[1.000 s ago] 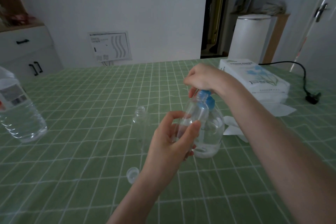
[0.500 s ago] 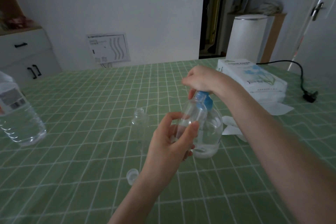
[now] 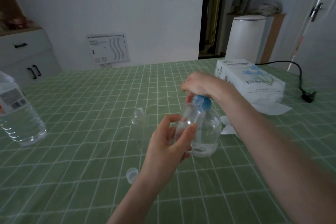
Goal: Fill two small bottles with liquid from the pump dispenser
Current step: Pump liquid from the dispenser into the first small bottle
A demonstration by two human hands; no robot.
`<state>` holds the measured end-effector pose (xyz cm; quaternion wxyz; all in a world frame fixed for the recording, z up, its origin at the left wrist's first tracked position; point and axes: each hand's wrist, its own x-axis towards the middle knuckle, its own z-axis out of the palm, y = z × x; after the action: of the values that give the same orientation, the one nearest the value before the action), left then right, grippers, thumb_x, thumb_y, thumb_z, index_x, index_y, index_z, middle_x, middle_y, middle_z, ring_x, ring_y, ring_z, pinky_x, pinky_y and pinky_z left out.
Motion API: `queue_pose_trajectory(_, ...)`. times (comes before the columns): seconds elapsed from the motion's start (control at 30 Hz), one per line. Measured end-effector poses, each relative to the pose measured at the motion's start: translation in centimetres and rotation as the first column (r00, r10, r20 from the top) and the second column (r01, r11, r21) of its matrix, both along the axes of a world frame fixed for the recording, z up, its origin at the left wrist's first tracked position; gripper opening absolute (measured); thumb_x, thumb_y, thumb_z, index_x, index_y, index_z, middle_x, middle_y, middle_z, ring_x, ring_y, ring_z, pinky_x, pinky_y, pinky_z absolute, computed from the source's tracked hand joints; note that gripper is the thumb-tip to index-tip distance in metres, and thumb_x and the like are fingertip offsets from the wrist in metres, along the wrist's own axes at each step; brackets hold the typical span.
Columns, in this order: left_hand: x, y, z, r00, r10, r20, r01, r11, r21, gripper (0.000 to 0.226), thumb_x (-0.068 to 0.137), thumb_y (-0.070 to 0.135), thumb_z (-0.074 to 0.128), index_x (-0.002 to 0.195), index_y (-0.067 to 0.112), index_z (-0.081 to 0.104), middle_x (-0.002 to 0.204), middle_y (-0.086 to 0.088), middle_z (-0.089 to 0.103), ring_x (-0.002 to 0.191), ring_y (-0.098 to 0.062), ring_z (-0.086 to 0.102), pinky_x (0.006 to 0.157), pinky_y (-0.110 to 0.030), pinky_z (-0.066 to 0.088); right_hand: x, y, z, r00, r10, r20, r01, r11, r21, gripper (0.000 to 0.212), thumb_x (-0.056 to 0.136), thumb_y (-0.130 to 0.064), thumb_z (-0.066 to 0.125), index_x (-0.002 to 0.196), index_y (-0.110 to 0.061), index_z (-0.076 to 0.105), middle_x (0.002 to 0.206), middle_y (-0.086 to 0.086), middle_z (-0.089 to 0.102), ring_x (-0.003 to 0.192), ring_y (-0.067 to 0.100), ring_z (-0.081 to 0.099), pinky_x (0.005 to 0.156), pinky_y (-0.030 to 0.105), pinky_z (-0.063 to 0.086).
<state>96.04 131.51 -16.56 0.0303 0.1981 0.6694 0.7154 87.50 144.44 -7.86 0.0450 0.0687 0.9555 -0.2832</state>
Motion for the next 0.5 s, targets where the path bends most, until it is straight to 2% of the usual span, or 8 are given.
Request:
queue_pose_trajectory(0.2, 0.0, -0.02, 0.17, 1.0, -0.009, -0.007, 0.009, 1.0, -0.001, 0.033, 0.066, 0.047, 0.062, 0.09, 0.025, 0.06, 0.07, -0.005, 0.068, 0.048, -0.006, 0.055, 0.044, -0.016, 0.042, -0.01, 0.07, 0.55, 0.999, 0.004, -0.043, -0.003, 1.0, 0.027, 0.038, 0.099, -0.025, 0.045, 0.124, -0.001, 0.057, 0.113, 0.015, 0.068, 0.098, 0.027, 0.063, 0.08, 0.032, 0.042)
queue_pose_trajectory(0.3, -0.01, 0.03, 0.23, 1.0, -0.007, -0.011, 0.007, 1.0, -0.001, 0.037, 0.063, 0.05, 0.062, 0.091, 0.025, 0.06, 0.072, -0.005, 0.069, 0.049, -0.006, 0.056, 0.046, -0.017, 0.044, -0.04, 0.04, 0.86, 0.998, -0.001, -0.062, 0.004, 0.999, 0.044, 0.037, 0.098, -0.027, 0.045, 0.121, -0.001, 0.058, 0.11, 0.014, 0.069, 0.088, 0.026, 0.062, 0.075, 0.031, 0.042)
queue_pose_trajectory(0.5, 0.02, 0.03, 0.23, 1.0, -0.01, -0.008, 0.01, 1.0, -0.001, 0.042, 0.062, 0.052, 0.062, 0.091, 0.023, 0.06, 0.071, -0.004, 0.068, 0.049, -0.006, 0.055, 0.047, -0.016, 0.044, -0.3, 0.08, 0.4, 0.997, -0.003, -0.075, 0.003, 1.0, 0.006, 0.039, 0.099, -0.023, 0.044, 0.13, -0.001, 0.053, 0.119, 0.016, 0.066, 0.108, 0.029, 0.062, 0.087, 0.034, 0.043)
